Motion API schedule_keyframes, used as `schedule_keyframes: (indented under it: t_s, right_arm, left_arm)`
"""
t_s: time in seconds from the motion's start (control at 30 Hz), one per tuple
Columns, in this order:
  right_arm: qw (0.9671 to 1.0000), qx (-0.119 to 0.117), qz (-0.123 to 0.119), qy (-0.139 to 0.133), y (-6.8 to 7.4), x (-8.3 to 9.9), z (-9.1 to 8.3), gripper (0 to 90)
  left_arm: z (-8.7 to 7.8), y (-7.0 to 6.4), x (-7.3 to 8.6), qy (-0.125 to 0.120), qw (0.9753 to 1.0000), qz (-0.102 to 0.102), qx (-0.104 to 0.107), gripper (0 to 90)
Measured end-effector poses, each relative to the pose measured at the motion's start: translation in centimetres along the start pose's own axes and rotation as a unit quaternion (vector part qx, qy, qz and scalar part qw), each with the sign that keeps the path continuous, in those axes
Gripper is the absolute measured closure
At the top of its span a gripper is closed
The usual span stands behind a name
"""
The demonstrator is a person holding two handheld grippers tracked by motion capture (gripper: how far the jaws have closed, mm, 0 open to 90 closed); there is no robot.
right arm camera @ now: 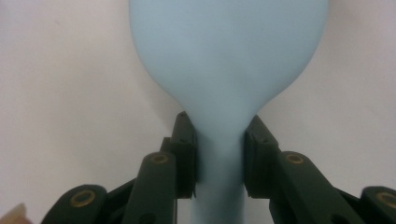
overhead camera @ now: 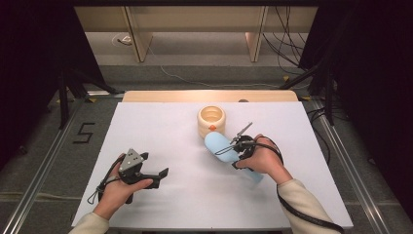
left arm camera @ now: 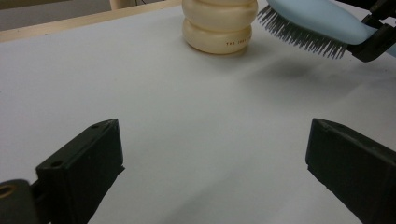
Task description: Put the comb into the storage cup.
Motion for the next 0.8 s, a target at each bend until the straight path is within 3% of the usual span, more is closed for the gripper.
schedule_keyframes:
  t_s: [0.07,0.13,0.17,0.23,0.4,0.5,0.53,0.57,0.8]
  right_arm:
    - [0.9999,-0.001,0.004,-0.013,0.2,-0.2,-0.3,70.5]
    - [0.9987,-0.003,0.005,-0.05,0.6,-0.6,-1.0,70.5]
    - [0.9987,-0.003,0.005,-0.05,0.6,-0.6,-1.0,70.5]
    - [0.9967,-0.011,0.007,-0.08,1.2,-1.1,-1.4,70.5]
    - [0.9944,-0.011,0.002,-0.105,1.8,-1.5,-1.6,70.5]
    - [0.9902,-0.016,0.008,-0.139,2.3,-2.2,-1.7,70.5]
    - [0.9902,-0.016,0.008,-0.139,2.3,-2.2,-1.7,70.5]
    - [0.9877,-0.019,0.01,-0.155,2.5,-2.5,-1.8,70.5]
    - [0.9819,-0.028,0.016,-0.187,3.2,-3.2,-1.9,70.5]
  left_arm:
    - [0.0,-0.2,-0.1,-0.002,1.0,-0.001,0.003,3.7]
    - [0.0,-0.4,-0.1,-0.002,1.0,-0.002,0.005,3.9]
    - [0.0,-0.4,-0.1,-0.002,1.0,-0.002,0.005,4.1]
    - [0.0,-0.5,-0.1,-0.003,1.0,-0.002,0.006,4.2]
    - [0.0,-0.5,-0.2,-0.005,1.0,-0.002,0.008,4.4]
    - [0.0,-0.6,-0.2,-0.005,0.9999,-0.002,0.01,4.8]
    - [0.0,-0.7,-0.2,-0.005,0.9999,-0.003,0.011,4.8]
    - [0.0,-0.9,-0.3,-0.006,0.9999,-0.004,0.014,5.1]
    - [0.1,-1.4,-0.4,-0.007,0.9997,-0.003,0.024,6.0]
Point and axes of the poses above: each handheld gripper's, and its own axes: z roughly forward along the jaws, x roughly out of its underside, y roughly to its left, the point moved 8 cm from there along z, roughly forward along the jaws, and after that the axes turned 2 degrees about y, right-handed, at the moved point
